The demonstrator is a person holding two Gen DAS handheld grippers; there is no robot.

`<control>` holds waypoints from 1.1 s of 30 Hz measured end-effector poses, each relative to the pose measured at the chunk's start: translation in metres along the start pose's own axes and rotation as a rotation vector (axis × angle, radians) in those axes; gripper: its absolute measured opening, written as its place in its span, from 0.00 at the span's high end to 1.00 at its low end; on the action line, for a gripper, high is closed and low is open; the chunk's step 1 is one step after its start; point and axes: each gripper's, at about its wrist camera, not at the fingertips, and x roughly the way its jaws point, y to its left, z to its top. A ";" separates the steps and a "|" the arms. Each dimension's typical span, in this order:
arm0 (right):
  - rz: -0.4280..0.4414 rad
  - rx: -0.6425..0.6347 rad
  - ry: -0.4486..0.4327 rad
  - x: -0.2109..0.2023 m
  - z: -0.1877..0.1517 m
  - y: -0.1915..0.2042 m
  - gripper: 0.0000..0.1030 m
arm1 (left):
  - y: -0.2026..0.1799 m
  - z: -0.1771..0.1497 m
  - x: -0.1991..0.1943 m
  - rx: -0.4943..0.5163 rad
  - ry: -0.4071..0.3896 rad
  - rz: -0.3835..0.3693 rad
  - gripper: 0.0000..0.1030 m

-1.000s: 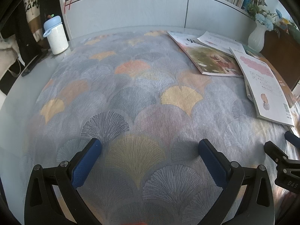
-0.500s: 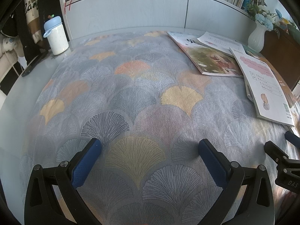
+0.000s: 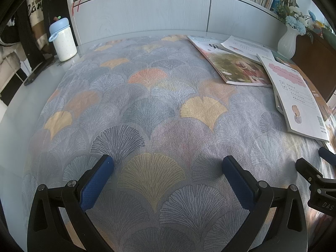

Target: Organize books

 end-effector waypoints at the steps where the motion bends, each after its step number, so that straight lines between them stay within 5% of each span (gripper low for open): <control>1: 0.000 0.000 0.000 0.000 0.000 0.000 0.00 | 0.000 0.000 0.000 0.001 0.000 0.001 0.00; 24: 0.001 0.000 0.002 0.000 0.000 0.000 0.00 | -0.001 0.003 0.000 0.003 0.018 0.013 0.00; 30: 0.017 -0.004 0.119 0.003 0.010 -0.003 0.00 | 0.003 -0.004 -0.005 0.033 0.022 -0.035 0.00; 33: 0.031 -0.023 0.101 0.002 0.007 -0.005 0.00 | 0.001 -0.006 -0.006 0.031 0.013 -0.008 0.00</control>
